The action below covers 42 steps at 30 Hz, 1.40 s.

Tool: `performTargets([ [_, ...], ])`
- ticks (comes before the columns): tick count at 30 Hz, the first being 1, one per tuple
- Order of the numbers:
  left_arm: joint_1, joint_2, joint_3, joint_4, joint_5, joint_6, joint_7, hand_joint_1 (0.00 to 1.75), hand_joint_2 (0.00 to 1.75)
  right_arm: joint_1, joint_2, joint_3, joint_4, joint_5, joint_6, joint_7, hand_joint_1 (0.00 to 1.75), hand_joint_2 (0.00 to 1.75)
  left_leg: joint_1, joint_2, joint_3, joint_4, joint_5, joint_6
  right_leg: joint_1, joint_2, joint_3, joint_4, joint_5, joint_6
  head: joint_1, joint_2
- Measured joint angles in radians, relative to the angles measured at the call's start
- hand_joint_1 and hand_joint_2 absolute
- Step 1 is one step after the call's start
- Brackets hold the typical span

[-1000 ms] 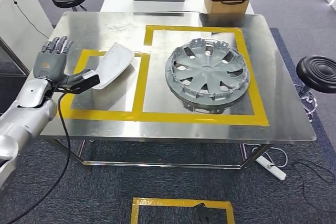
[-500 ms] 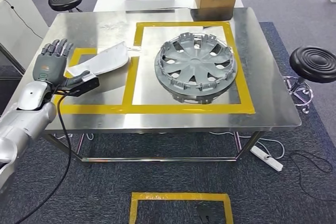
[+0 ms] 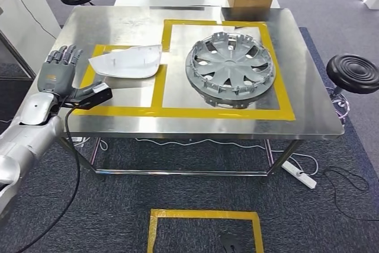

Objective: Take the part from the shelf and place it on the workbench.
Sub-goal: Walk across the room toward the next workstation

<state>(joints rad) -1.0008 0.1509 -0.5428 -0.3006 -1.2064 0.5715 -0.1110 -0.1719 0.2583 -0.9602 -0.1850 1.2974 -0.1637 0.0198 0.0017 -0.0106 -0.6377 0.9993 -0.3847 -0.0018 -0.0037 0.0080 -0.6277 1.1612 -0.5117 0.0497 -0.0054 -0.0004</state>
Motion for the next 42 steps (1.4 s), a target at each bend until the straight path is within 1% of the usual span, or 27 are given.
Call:
performTargets([
  [2,-0.001,0.001,0.002,0.000,0.000,0.000,0.000,0.00,0.00,-0.001,0.000,0.000,0.000,0.000,0.000,0.000,0.00,0.00,-0.002,0.000,-0.006,0.001,0.010,-0.009,0.005,0.001,0.069,-0.109,0.024,-0.009,-0.001,0.000],
  [3,-0.002,0.001,0.003,0.000,0.000,0.000,0.000,0.00,0.00,-0.001,0.000,0.000,0.000,0.000,0.000,0.000,0.00,0.00,-0.002,0.000,-0.008,0.000,0.016,-0.014,0.007,0.001,0.079,-0.129,0.026,-0.012,-0.001,0.000],
  [6,0.000,0.001,0.004,0.000,-0.001,-0.001,0.000,0.00,0.00,-0.001,0.000,0.000,0.000,0.000,0.000,0.000,0.00,0.00,-0.001,0.000,-0.016,0.000,0.022,-0.031,0.005,0.002,0.070,-0.136,0.045,-0.028,0.000,0.000],
  [8,0.001,0.004,0.004,0.001,-0.001,-0.002,0.002,0.00,0.00,-0.002,0.001,0.000,0.000,0.000,0.000,-0.001,0.00,0.00,0.000,0.000,-0.039,0.053,-0.033,-0.044,0.000,0.001,0.055,-0.140,0.063,-0.040,-0.004,0.000],
  [10,0.005,0.006,0.005,0.001,0.000,-0.003,0.003,0.00,0.00,0.000,0.001,0.000,0.000,-0.001,0.000,-0.001,0.00,0.00,0.003,0.001,-0.083,0.180,-0.121,-0.055,-0.002,0.000,0.034,-0.140,0.080,-0.044,-0.007,0.000],
  [11,0.010,0.006,0.005,0.001,0.000,-0.002,0.003,0.00,0.00,0.001,0.001,0.000,0.000,-0.001,-0.001,-0.001,0.00,0.00,0.004,0.001,-0.100,0.240,-0.149,-0.059,-0.003,0.000,0.023,-0.140,0.088,-0.044,-0.007,0.000],
  [12,0.016,0.006,0.005,0.001,0.000,-0.002,0.003,0.00,0.00,0.001,0.001,0.000,0.000,-0.001,-0.001,-0.001,0.00,0.00,0.006,0.001,-0.104,0.274,-0.156,-0.062,-0.003,0.000,0.013,-0.140,0.095,-0.042,-0.007,0.000],
  [13,0.021,0.006,0.005,0.002,0.000,-0.002,0.003,0.00,0.00,0.002,0.001,0.000,0.000,-0.001,-0.001,-0.001,0.00,0.00,0.008,0.001,-0.092,0.274,-0.145,-0.063,-0.005,0.000,0.003,-0.140,0.103,-0.039,-0.007,0.000],
  [14,0.024,0.006,0.005,0.002,0.000,-0.002,0.003,0.00,0.00,0.002,0.001,0.000,0.000,-0.001,-0.001,-0.001,0.00,0.00,0.010,0.001,-0.060,0.236,-0.120,-0.065,-0.006,0.000,-0.006,-0.139,0.111,-0.036,-0.007,0.000],
  [15,0.026,0.006,0.005,0.002,0.000,-0.001,0.003,0.00,0.00,0.002,0.001,0.000,0.000,-0.001,-0.002,-0.001,0.00,0.00,0.013,0.002,-0.014,0.175,-0.097,-0.067,-0.008,0.000,-0.013,-0.139,0.118,-0.032,-0.007,0.000],
  [17,0.026,0.005,0.006,0.002,-0.001,0.000,0.004,0.00,0.00,0.001,0.000,0.000,0.000,-0.001,-0.002,-0.001,0.00,0.00,0.015,0.002,0.071,0.049,-0.078,-0.066,-0.007,0.000,-0.027,-0.137,0.130,-0.020,-0.008,0.000],
  [19,0.032,0.004,0.006,0.002,-0.001,0.001,0.006,0.00,0.00,0.002,0.000,0.000,-0.001,-0.001,-0.003,-0.001,0.00,0.00,0.011,0.000,0.094,-0.001,-0.084,-0.052,-0.005,0.001,-0.036,-0.139,0.145,-0.009,-0.009,0.000],
  [21,0.044,0.004,0.006,0.003,-0.002,0.001,0.007,0.00,0.00,0.007,0.000,0.000,-0.001,-0.001,-0.003,-0.001,0.00,0.00,0.008,0.001,0.082,-0.004,-0.074,-0.028,-0.007,0.000,-0.043,-0.142,0.155,0.003,-0.009,0.000],
  [22,0.049,0.003,0.006,0.003,-0.002,0.001,0.008,0.00,0.00,0.010,0.000,0.000,-0.001,-0.001,-0.003,-0.001,0.00,0.00,0.008,0.002,0.076,-0.005,-0.067,-0.018,-0.008,0.000,-0.050,-0.135,0.143,0.007,-0.008,0.000],
  [24,0.054,0.003,0.006,0.003,-0.004,0.001,0.010,0.00,0.00,0.014,0.000,0.000,0.000,-0.001,-0.003,-0.001,0.00,0.00,0.009,0.004,0.061,-0.007,-0.051,-0.002,-0.009,-0.002,-0.076,-0.067,0.074,0.014,-0.007,0.000],
  [26,0.058,0.003,0.007,0.004,-0.005,0.001,0.012,0.00,0.00,0.015,0.000,0.000,0.000,-0.001,-0.003,-0.001,0.00,0.00,0.006,0.004,0.042,-0.006,-0.036,0.006,-0.007,-0.002,-0.114,0.066,-0.011,0.015,-0.006,0.000],
  [27,0.063,0.003,0.008,0.005,-0.006,0.001,0.012,0.00,0.00,0.015,0.000,0.000,0.000,-0.001,-0.003,-0.001,0.00,0.00,0.003,0.004,0.032,-0.006,-0.028,0.007,-0.006,-0.002,-0.122,0.117,-0.031,0.013,-0.006,0.000],
  [28,0.068,0.004,0.009,0.006,-0.006,0.001,0.012,0.00,0.00,0.014,0.000,0.000,0.000,-0.001,-0.004,-0.001,0.00,0.00,0.002,0.004,0.022,-0.006,-0.019,0.007,-0.004,-0.001,-0.116,0.139,-0.034,0.010,-0.006,0.000],
  [29,0.073,0.004,0.010,0.006,-0.006,0.002,0.012,0.00,0.00,0.014,-0.001,0.000,0.000,0.000,-0.004,-0.001,0.00,0.00,0.000,0.004,0.013,-0.005,-0.012,0.006,-0.001,-0.001,-0.090,0.120,-0.017,0.006,-0.006,0.000],
  [31,0.078,0.005,0.012,0.007,-0.007,0.002,0.012,0.00,0.00,0.014,-0.001,0.000,0.000,0.000,-0.004,-0.002,0.00,0.00,-0.001,0.002,-0.002,-0.004,0.002,0.001,0.004,-0.001,0.002,-0.001,0.020,-0.006,-0.006,0.000],
  [33,0.079,0.007,0.015,0.008,-0.007,0.003,0.013,0.00,0.00,0.012,-0.001,0.000,-0.001,0.000,-0.005,-0.002,0.00,0.00,-0.002,0.003,-0.012,-0.004,0.015,-0.007,0.009,0.000,0.073,-0.110,0.027,-0.014,-0.007,0.000],
  [34,0.079,0.008,0.018,0.008,-0.007,0.003,0.013,0.00,0.00,0.012,-0.001,0.000,-0.001,0.000,-0.005,-0.003,0.00,0.00,-0.002,0.003,-0.014,-0.005,0.022,-0.013,0.011,0.000,0.085,-0.133,0.024,-0.017,-0.007,0.000],
  [36,0.081,0.009,0.023,0.008,-0.008,0.003,0.014,0.00,0.00,0.013,-0.002,0.000,-0.001,0.000,-0.006,-0.003,0.00,0.00,-0.001,0.004,-0.018,-0.007,0.034,-0.024,0.011,0.000,0.080,-0.140,0.036,-0.027,-0.006,0.000],
  [37,0.082,0.009,0.025,0.008,-0.008,0.003,0.014,0.00,0.00,0.013,-0.002,0.000,-0.001,0.000,-0.006,-0.003,0.00,0.00,0.000,0.004,-0.023,-0.003,0.026,-0.030,0.010,-0.001,0.075,-0.143,0.045,-0.035,-0.006,0.000],
  [39,0.083,0.013,0.027,0.009,-0.008,0.003,0.014,0.00,0.00,0.012,-0.002,0.000,-0.001,0.000,-0.006,-0.003,0.00,0.00,0.001,0.004,-0.046,0.055,-0.037,-0.041,0.005,-0.002,0.060,-0.150,0.066,-0.047,-0.009,0.000],
  [41,0.086,0.014,0.029,0.009,-0.008,0.001,0.014,0.00,0.00,0.013,-0.002,0.000,-0.001,0.000,-0.006,-0.003,0.00,0.00,0.003,0.004,-0.085,0.183,-0.126,-0.050,0.005,-0.002,0.037,-0.150,0.085,-0.051,-0.012,0.000],
  [42,0.090,0.014,0.029,0.010,-0.008,-0.002,0.014,0.00,0.00,0.014,-0.002,0.000,-0.001,0.000,-0.006,-0.003,0.00,0.00,0.004,0.004,-0.098,0.240,-0.150,-0.053,0.005,-0.003,0.024,-0.150,0.094,-0.051,-0.012,0.000],
])
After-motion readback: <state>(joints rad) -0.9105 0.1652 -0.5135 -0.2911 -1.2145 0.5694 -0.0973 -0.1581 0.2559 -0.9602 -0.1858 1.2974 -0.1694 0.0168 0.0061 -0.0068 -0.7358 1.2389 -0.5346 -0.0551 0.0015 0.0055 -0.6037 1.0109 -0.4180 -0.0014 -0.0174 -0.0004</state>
